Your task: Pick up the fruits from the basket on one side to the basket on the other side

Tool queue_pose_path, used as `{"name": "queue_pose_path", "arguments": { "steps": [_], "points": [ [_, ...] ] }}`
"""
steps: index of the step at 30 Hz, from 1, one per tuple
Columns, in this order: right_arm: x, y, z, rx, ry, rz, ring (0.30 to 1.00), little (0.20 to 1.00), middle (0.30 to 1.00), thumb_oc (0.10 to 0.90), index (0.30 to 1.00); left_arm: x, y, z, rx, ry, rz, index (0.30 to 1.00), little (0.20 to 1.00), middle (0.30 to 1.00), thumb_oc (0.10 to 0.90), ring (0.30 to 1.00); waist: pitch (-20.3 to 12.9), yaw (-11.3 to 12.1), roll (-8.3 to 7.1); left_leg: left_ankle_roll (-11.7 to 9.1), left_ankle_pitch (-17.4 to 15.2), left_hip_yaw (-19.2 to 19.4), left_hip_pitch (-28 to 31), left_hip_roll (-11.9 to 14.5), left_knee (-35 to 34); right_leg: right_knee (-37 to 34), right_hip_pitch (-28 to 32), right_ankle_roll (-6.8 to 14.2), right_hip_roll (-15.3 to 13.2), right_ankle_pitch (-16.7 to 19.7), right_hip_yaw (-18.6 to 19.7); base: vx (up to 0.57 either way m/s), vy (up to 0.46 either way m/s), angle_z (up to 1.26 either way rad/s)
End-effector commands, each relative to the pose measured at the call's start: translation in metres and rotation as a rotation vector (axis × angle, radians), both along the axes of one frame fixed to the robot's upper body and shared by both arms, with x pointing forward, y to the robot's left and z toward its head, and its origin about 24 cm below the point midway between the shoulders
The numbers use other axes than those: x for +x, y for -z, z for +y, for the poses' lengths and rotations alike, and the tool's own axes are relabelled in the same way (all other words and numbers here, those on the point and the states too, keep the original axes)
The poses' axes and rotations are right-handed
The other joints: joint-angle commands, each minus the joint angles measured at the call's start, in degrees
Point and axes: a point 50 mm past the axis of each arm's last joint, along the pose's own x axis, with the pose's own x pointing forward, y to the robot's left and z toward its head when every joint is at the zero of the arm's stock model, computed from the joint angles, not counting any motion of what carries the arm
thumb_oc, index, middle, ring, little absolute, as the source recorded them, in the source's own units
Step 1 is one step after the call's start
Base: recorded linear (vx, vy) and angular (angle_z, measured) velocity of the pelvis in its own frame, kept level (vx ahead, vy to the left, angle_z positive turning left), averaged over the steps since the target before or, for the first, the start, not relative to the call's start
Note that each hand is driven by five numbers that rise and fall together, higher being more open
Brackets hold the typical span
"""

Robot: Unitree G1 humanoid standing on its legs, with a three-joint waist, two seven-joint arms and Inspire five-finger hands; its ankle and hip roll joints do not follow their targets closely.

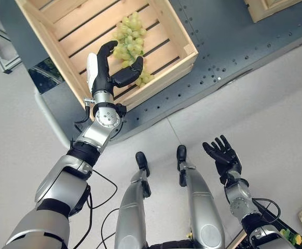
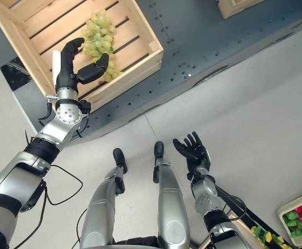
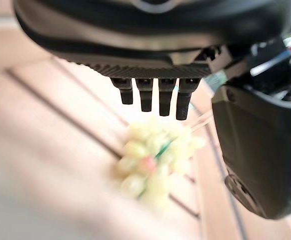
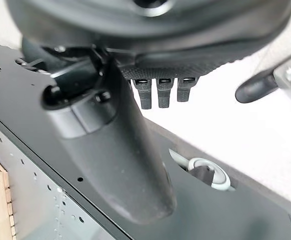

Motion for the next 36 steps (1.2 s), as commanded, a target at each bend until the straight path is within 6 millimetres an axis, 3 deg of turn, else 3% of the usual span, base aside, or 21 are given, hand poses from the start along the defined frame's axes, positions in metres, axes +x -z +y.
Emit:
{"name": "queue_pose_path", "arguments": {
  "steps": [1, 4, 15, 19, 23, 25, 30, 36],
  "points": [
    [0.010, -0.017, 0.006, 0.037, 0.011, -0.086, 0.900, 0.900, 0.900, 0.800, 0.900, 0.006, -0.062, -0.007, 0.003, 0.023, -0.134, 0.900, 0.900, 0.900, 0.800, 0.900, -0.8, 0.2, -2.38, -0.9, -8.6, 3.0, 1.2, 0.7, 6.0, -0.3, 4.0, 1.6, 0.1, -4.0, -0.4, 0.00, 0.000, 0.00],
    [0.016, -0.020, 0.012, 0.046, 0.009, -0.086, 0.900, 0.900, 0.900, 0.800, 0.900, 0.013, -0.054, -0.014, 0.032, 0.008, -0.050, 0.900, 0.900, 0.900, 0.800, 0.900, -0.8, -0.1, -3.29, -1.1, -8.6, 3.1, 0.9, 0.9, 6.2, -0.6, 3.8, 1.7, 0.4, -3.8, -0.6, 0.01, -0.011, 0.03],
    [0.018, -0.019, 0.017, 0.073, 0.039, -0.066, 0.900, 0.900, 0.900, 0.800, 0.900, 0.021, -0.024, 0.000, -0.015, -0.099, 0.175, 0.900, 0.900, 0.900, 0.800, 0.900, -0.8, -1.3, -4.91, -1.2, -8.6, 3.8, -1.1, 1.5, 6.5, -0.8, 1.8, 1.7, 1.0, -3.5, -0.4, 0.00, 0.000, 0.00],
    [0.023, -0.024, 0.020, 0.076, 0.029, -0.075, 0.900, 0.900, 0.900, 0.800, 0.900, 0.020, -0.006, 0.019, 0.104, -0.237, 0.330, 0.900, 0.900, 0.900, 0.800, 0.900, -0.8, -1.9, -5.75, -1.3, -8.3, 3.7, -2.9, 1.7, 6.8, -1.0, 0.5, 1.6, 1.4, -3.0, -0.5, 0.00, -0.002, 0.02],
    [0.024, -0.028, 0.019, 0.074, 0.025, -0.081, 0.900, 0.900, 0.900, 0.800, 0.900, 0.018, -0.003, 0.035, 0.224, -0.333, 0.410, 0.900, 0.900, 0.900, 0.800, 0.900, -0.8, -2.4, -6.07, -1.4, -7.8, 4.0, -3.8, 1.9, 6.7, -1.3, -0.4, 1.6, 1.6, -2.7, -0.5, 0.00, 0.003, -0.01],
    [0.023, -0.028, 0.018, 0.075, 0.025, -0.084, 0.900, 0.900, 0.900, 0.800, 0.900, 0.016, 0.000, 0.045, 0.154, -0.358, 0.444, 0.900, 0.900, 0.900, 0.800, 0.900, -0.8, -2.8, -6.35, -1.5, -7.6, 4.1, -4.7, 2.0, 6.8, -1.2, -1.2, 1.5, 1.9, -2.6, -0.4, 0.01, 0.007, -0.09],
    [0.023, -0.029, 0.016, 0.071, 0.027, -0.086, 0.900, 0.900, 0.900, 0.800, 0.900, 0.015, 0.000, 0.053, 0.147, -0.383, 0.459, 0.900, 0.900, 0.900, 0.800, 0.900, -0.8, -3.3, -6.64, -1.6, -7.5, 4.2, -5.9, 2.4, 7.4, -0.8, -2.4, 1.5, 2.0, -2.6, -0.3, 0.01, 0.000, -0.08],
    [0.024, -0.034, 0.012, 0.062, 0.033, -0.100, 0.900, 0.900, 0.900, 0.800, 0.900, 0.016, -0.014, 0.055, 0.192, -0.381, 0.464, 0.900, 0.900, 0.900, 0.800, 0.900, -0.8, -4.0, -6.61, -1.7, -7.6, 4.1, -8.1, 2.4, 8.4, -0.3, -4.5, 1.3, 2.4, -2.3, 0.3, 0.01, 0.002, -0.03]
  ]
}}
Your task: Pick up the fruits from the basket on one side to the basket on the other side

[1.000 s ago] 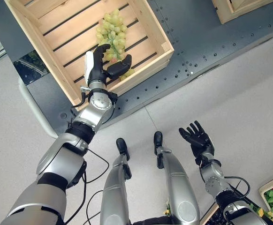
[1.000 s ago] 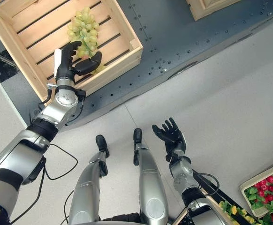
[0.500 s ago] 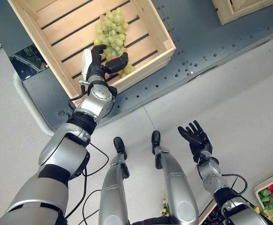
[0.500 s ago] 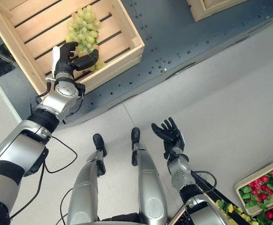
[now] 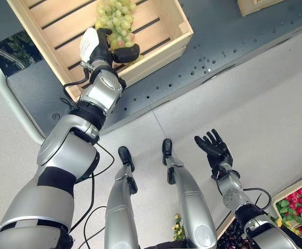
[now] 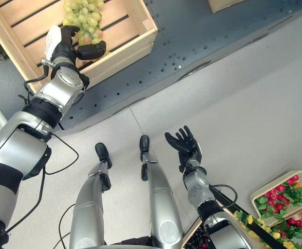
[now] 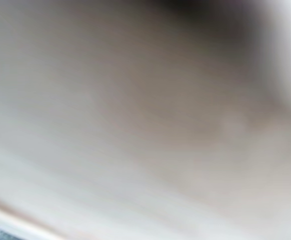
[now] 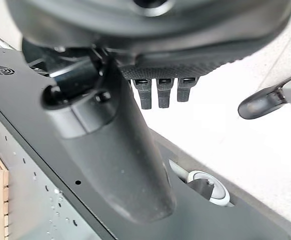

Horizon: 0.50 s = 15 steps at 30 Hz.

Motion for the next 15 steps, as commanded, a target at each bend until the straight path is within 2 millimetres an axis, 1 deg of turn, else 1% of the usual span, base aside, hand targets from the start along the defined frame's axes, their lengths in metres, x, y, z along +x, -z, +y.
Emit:
{"name": "queue_pose_path", "arguments": {
  "steps": [1, 2, 4, 9, 10, 11, 12, 13, 14, 15],
  "points": [
    [0.003, -0.018, -0.009, 0.026, 0.059, -0.076, 0.900, 0.900, 0.900, 0.800, 0.900, -0.009, 0.061, 0.063, 0.007, -0.213, 0.272, 0.900, 0.900, 0.900, 0.800, 0.900, 0.5, -3.2, -1.12, -2.3, -6.8, 1.7, 0.2, 1.1, 5.2, 3.2, 1.5, -1.1, 2.0, -3.9, -0.4, 0.01, -0.008, -0.09],
    [0.004, -0.019, -0.010, 0.023, 0.060, -0.077, 0.900, 0.900, 0.900, 0.800, 0.900, -0.008, 0.059, 0.062, 0.027, -0.210, 0.279, 0.900, 0.900, 0.900, 0.800, 0.900, 0.5, -3.2, -1.12, -2.3, -6.7, 1.6, 0.0, 1.1, 5.2, 3.2, 1.3, -1.1, 2.0, -3.8, -0.4, 0.01, -0.009, -0.09],
    [0.004, -0.020, -0.012, 0.023, 0.067, -0.079, 0.900, 0.900, 0.900, 0.800, 0.900, -0.008, 0.056, 0.061, 0.080, -0.211, 0.292, 0.300, 0.300, 0.300, 0.400, 0.300, 0.5, -3.3, -1.13, -2.3, -6.7, 1.4, -0.4, 1.1, 5.3, 3.2, 0.9, -1.1, 2.0, -3.7, -0.2, 0.00, -0.004, -0.03],
    [0.003, -0.020, -0.013, 0.023, 0.083, -0.085, 0.900, 0.900, 0.900, 0.800, 0.900, -0.008, 0.054, 0.062, 0.102, -0.239, 0.279, 0.300, 0.300, 0.300, 0.400, 0.300, 0.5, -3.3, -1.11, -2.4, -6.6, 1.0, -0.4, 1.0, 5.2, 3.2, 0.9, -1.2, 2.2, -3.7, 0.0, -0.02, -0.008, -0.09],
    [0.007, -0.024, -0.015, 0.026, 0.092, -0.105, 0.900, 0.900, 0.900, 0.800, 0.900, -0.009, 0.048, 0.065, 0.119, -0.261, 0.265, 0.300, 0.300, 0.300, 0.400, 0.300, 0.5, -3.3, -1.06, -1.8, -5.4, 1.5, -1.8, 0.9, 5.0, 3.2, -0.7, -1.7, 2.2, -2.8, 0.2, -0.07, -0.027, 0.09],
    [0.007, -0.025, -0.016, 0.026, 0.094, -0.107, 0.900, 0.900, 0.900, 0.800, 0.900, -0.009, 0.048, 0.067, 0.128, -0.270, 0.269, 0.300, 0.300, 0.300, 0.400, 0.300, 0.5, -3.3, -1.02, -1.8, -5.4, 1.4, -1.7, 0.9, 4.9, 3.2, -0.6, -1.7, 2.2, -2.8, 0.2, -0.03, -0.013, 0.16],
    [0.003, -0.020, -0.016, 0.025, 0.095, -0.093, 0.900, 0.900, 0.900, 0.800, 0.900, -0.010, 0.054, 0.068, 0.134, -0.274, 0.286, 0.300, 0.300, 0.300, 0.400, 0.300, 0.5, -3.3, -1.00, -2.3, -6.4, 0.8, -0.3, 0.8, 5.0, 3.3, 1.0, -1.3, 2.3, -3.8, 0.3, 0.03, 0.002, 0.04],
    [0.004, -0.021, -0.016, 0.026, 0.098, -0.095, 0.900, 0.900, 0.900, 0.800, 0.900, -0.011, 0.055, 0.071, 0.146, -0.284, 0.288, 0.300, 0.300, 0.300, 0.400, 0.300, 0.5, -3.2, -0.97, -2.3, -6.4, 0.6, -0.2, 0.8, 4.9, 3.1, 1.2, -1.3, 2.3, -3.8, 0.3, -0.04, -0.015, -0.07],
    [0.008, -0.027, -0.018, 0.029, 0.104, -0.115, 0.900, 0.900, 0.900, 0.800, 0.900, -0.012, 0.047, 0.075, 0.176, -0.305, 0.278, 0.300, 0.300, 0.300, 0.400, 0.300, 0.5, -3.1, -0.89, -1.9, -5.2, 1.1, -1.4, 0.7, 4.6, 2.9, -0.2, -1.9, 2.2, -2.7, 0.3, -0.09, -0.028, -0.06],
    [0.008, -0.028, -0.019, 0.030, 0.108, -0.117, 0.900, 0.900, 0.900, 0.800, 0.900, -0.012, 0.046, 0.078, 0.194, -0.316, 0.283, 0.300, 0.300, 0.300, 0.400, 0.300, 0.5, -3.0, -0.82, -1.9, -5.1, 1.0, -1.1, 0.7, 4.5, 2.8, 0.1, -1.9, 2.2, -2.7, 0.3, -0.08, -0.025, 0.00]
  ]
}}
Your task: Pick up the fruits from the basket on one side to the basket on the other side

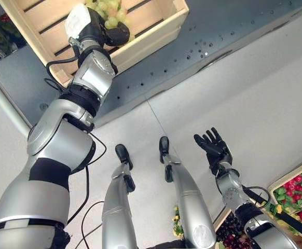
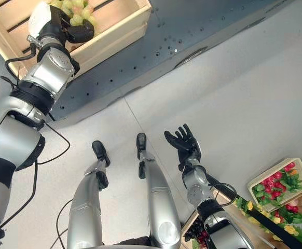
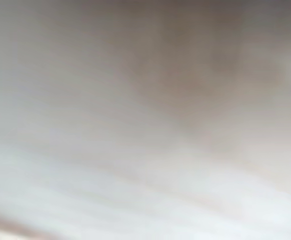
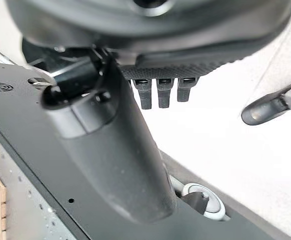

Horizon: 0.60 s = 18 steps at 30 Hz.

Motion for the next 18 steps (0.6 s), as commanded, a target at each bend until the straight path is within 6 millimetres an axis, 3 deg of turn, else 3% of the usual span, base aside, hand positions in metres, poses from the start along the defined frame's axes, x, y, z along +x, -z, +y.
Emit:
{"name": "queue_pose_path", "arguments": {
  "steps": [1, 12, 16, 18],
  "points": [
    [0.007, -0.024, -0.021, 0.030, 0.107, -0.114, 0.900, 0.900, 0.900, 0.800, 0.900, -0.011, 0.074, 0.064, 0.034, -0.253, 0.248, 0.300, 0.300, 0.300, 0.400, 0.300, 1.3, -1.4, 0.23, -3.5, -3.6, -0.4, 1.1, 0.6, 1.8, -0.1, 2.1, -0.9, 2.0, -2.6, 0.0, -0.03, -0.007, 0.02],
    [0.003, -0.020, -0.027, 0.033, 0.124, -0.117, 0.900, 0.900, 0.900, 0.800, 0.900, -0.015, 0.071, 0.078, 0.059, -0.265, 0.165, 0.300, 0.300, 0.300, 0.400, 0.300, 1.3, 0.3, 1.88, -3.1, -3.8, -1.7, 6.8, -0.7, 0.3, 0.1, 7.4, -0.9, 1.3, -3.7, -0.5, -0.02, 0.000, 0.01],
    [-0.001, -0.016, -0.026, 0.038, 0.124, -0.106, 0.900, 0.900, 0.900, 0.800, 0.900, -0.015, 0.069, 0.078, -0.065, -0.208, 0.050, 0.300, 0.300, 0.300, 0.400, 0.300, 1.3, 1.1, 2.60, -3.0, -4.0, -1.8, 9.7, -0.9, -0.3, -0.1, 10.1, -0.9, 0.8, -4.1, -1.0, -0.02, 0.002, 0.02],
    [-0.005, -0.011, -0.025, 0.039, 0.126, -0.095, 0.900, 0.900, 0.900, 0.800, 0.900, -0.015, 0.068, 0.071, -0.224, -0.135, -0.066, 0.300, 0.300, 0.300, 0.400, 0.300, 1.3, 1.5, 3.17, -3.0, -4.0, -1.9, 11.7, -1.1, -1.1, -0.8, 12.1, -0.7, 0.5, -4.2, -1.1, -0.02, 0.003, 0.05]
  ]
}}
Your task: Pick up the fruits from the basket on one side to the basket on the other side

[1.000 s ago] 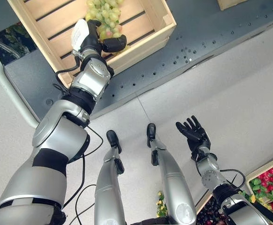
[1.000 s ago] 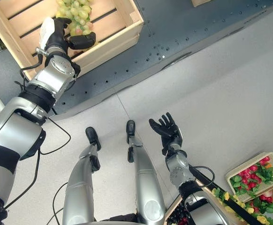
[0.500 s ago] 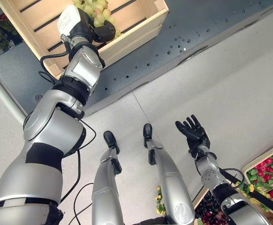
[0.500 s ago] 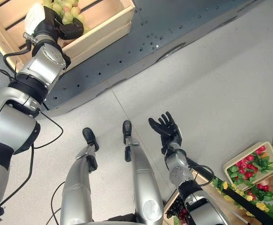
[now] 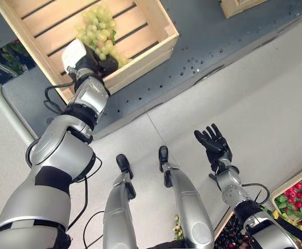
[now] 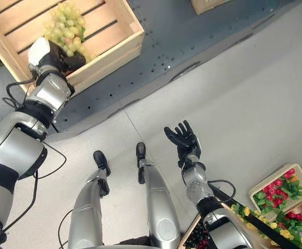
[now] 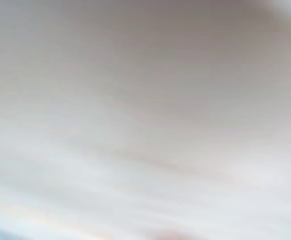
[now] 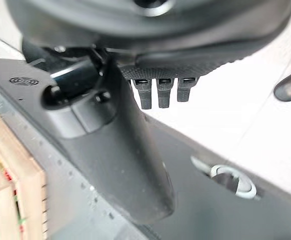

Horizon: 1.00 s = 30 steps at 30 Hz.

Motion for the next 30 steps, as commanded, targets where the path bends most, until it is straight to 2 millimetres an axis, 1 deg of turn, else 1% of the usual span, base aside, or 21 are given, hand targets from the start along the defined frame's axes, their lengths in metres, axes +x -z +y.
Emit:
{"name": "queue_pose_path", "arguments": {
  "steps": [1, 2, 4, 5, 8, 10, 11, 13, 15, 18, 24, 28, 29, 30],
  "points": [
    [-0.010, -0.005, -0.028, 0.011, 0.122, -0.072, 0.900, 0.900, 0.900, 0.800, 0.900, -0.011, -0.008, 0.030, -0.123, -0.068, -0.199, 0.300, 0.300, 0.300, 0.400, 0.300, 0.9, 0.9, 2.57, -2.2, -4.8, -1.0, 1.8, -0.5, 1.7, -1.7, 3.4, 1.1, 0.7, -3.1, -0.2, -0.02, 0.001, 0.07],
    [-0.013, -0.002, -0.027, 0.013, 0.124, -0.066, 0.900, 0.900, 0.900, 0.800, 0.900, -0.011, -0.010, 0.026, -0.230, -0.026, -0.288, 0.300, 0.300, 0.300, 0.400, 0.300, 0.9, 1.2, 2.91, -2.1, -4.8, -0.9, 3.3, -0.5, 1.1, -2.1, 4.7, 1.2, 0.5, -3.2, -0.3, -0.01, 0.001, 0.07],
    [-0.015, 0.000, -0.026, 0.014, 0.128, -0.062, 0.900, 0.900, 0.900, 0.800, 0.900, -0.012, -0.012, 0.019, -0.354, 0.028, -0.375, 0.300, 0.300, 0.300, 0.400, 0.300, 0.9, 1.6, 3.22, -2.2, -4.8, -1.1, 5.0, -0.7, 0.3, -3.0, 6.4, 1.3, 0.3, -3.1, -0.5, -0.02, 0.000, 0.11],
    [-0.016, 0.001, -0.024, 0.014, 0.129, -0.062, 0.900, 0.900, 0.900, 0.800, 0.900, -0.013, -0.015, 0.012, -0.430, 0.069, -0.444, 0.300, 0.300, 0.300, 0.400, 0.300, 0.9, 1.9, 3.37, -2.2, -4.9, -1.2, 5.9, -0.9, -0.1, -3.5, 7.4, 1.4, 0.2, -3.1, -0.6, -0.02, -0.003, 0.13],
    [-0.017, 0.000, -0.023, 0.012, 0.129, -0.064, 0.900, 0.900, 0.900, 0.800, 0.900, -0.015, -0.020, 0.002, -0.472, 0.125, -0.525, 0.300, 0.300, 0.300, 0.400, 0.300, 0.9, 2.3, 3.57, -2.2, -4.9, -1.3, 7.0, -1.1, -0.8, -4.4, 8.7, 1.5, 0.0, -3.0, -1.0, -0.03, -0.005, 0.10],
    [-0.017, 0.000, -0.023, 0.012, 0.133, -0.063, 0.900, 0.900, 0.900, 0.800, 0.900, -0.016, -0.024, -0.004, -0.451, 0.149, -0.555, 0.300, 0.300, 0.300, 0.400, 0.300, 0.9, 2.6, 3.74, -2.2, -4.8, -1.4, 7.6, -1.2, -1.3, -5.0, 9.5, 1.5, 0.0, -2.9, -1.3, -0.03, -0.001, 0.05],
    [-0.016, 0.000, -0.024, 0.014, 0.136, -0.060, 0.900, 0.900, 0.900, 0.800, 0.900, -0.018, -0.029, -0.012, -0.391, 0.173, -0.575, 0.300, 0.300, 0.300, 0.400, 0.300, 0.9, 3.0, 3.91, -2.2, -4.8, -1.6, 8.0, -1.5, -1.6, -5.3, 10.1, 1.4, -0.1, -2.9, -1.6, -0.03, -0.004, 0.06],
    [-0.015, 0.000, -0.025, 0.016, 0.136, -0.057, 0.900, 0.900, 0.900, 0.800, 0.900, -0.019, -0.034, -0.017, -0.322, 0.189, -0.584, 0.300, 0.300, 0.300, 0.400, 0.300, 0.9, 3.2, 4.07, -2.0, -4.7, -1.7, 8.2, -1.6, -1.9, -5.4, 10.3, 1.4, 0.0, -2.8, -1.8, -0.03, -0.005, 0.09],
    [-0.015, 0.000, -0.026, 0.019, 0.138, -0.057, 0.900, 0.900, 0.900, 0.800, 0.900, -0.020, -0.043, -0.019, -0.242, 0.205, -0.597, 0.300, 0.300, 0.300, 0.400, 0.300, 0.9, 3.4, 4.24, -1.9, -4.6, -1.7, 8.2, -1.8, -2.1, -5.6, 10.3, 1.3, 0.0, -2.7, -1.9, -0.03, -0.007, 0.07],
    [-0.018, 0.002, -0.029, 0.020, 0.141, -0.050, 0.900, 0.900, 0.900, 0.800, 0.900, -0.022, -0.051, -0.020, -0.175, 0.227, -0.614, 0.300, 0.300, 0.300, 0.400, 0.300, 0.9, 3.6, 4.45, -1.7, -4.6, -1.7, 8.2, -2.0, -2.3, -5.6, 10.2, 1.4, 0.1, -2.6, -1.9, -0.01, -0.002, 0.01],
    [-0.023, 0.007, -0.032, 0.017, 0.143, -0.040, 0.900, 0.900, 0.900, 0.800, 0.900, -0.024, -0.059, -0.024, -0.095, 0.282, -0.633, 0.300, 0.300, 0.300, 0.400, 0.300, 0.9, 3.5, 4.47, -1.5, -4.7, -1.5, 8.4, -2.0, -2.3, -5.6, 10.1, 1.5, 0.1, -2.4, -1.7, 0.00, 0.000, 0.00],
    [-0.024, 0.009, -0.036, 0.017, 0.146, -0.034, 0.900, 0.900, 0.900, 0.800, 0.900, -0.026, -0.068, -0.029, 0.023, 0.309, -0.637, 0.300, 0.300, 0.300, 0.400, 0.300, 0.9, 3.6, 4.51, -1.5, -4.7, -1.4, 8.4, -2.0, -2.1, -5.5, 10.2, 1.5, 0.1, -2.3, -1.8, 0.00, 0.000, 0.00],
    [-0.024, 0.009, -0.037, 0.017, 0.146, -0.034, 0.900, 0.900, 0.900, 0.800, 0.900, -0.026, -0.069, -0.029, 0.028, 0.309, -0.636, 0.300, 0.300, 0.300, 0.400, 0.300, 0.9, 3.6, 4.52, -1.5, -4.7, -1.4, 8.4, -2.0, -2.1, -5.5, 10.2, 1.5, 0.1, -2.3, -1.8, 0.00, 0.000, 0.00],
    [-0.025, 0.010, -0.038, 0.014, 0.144, -0.032, 0.900, 0.900, 0.900, 0.800, 0.900, -0.025, -0.070, -0.032, 0.119, 0.304, -0.616, 0.300, 0.300, 0.300, 0.400, 0.300, 0.9, 3.6, 4.71, -1.5, -4.8, -1.4, 8.2, -2.0, -2.0, -5.3, 10.0, 1.6, 0.0, -2.3, -1.9, 0.00, 0.000, 0.00]
  ]
}}
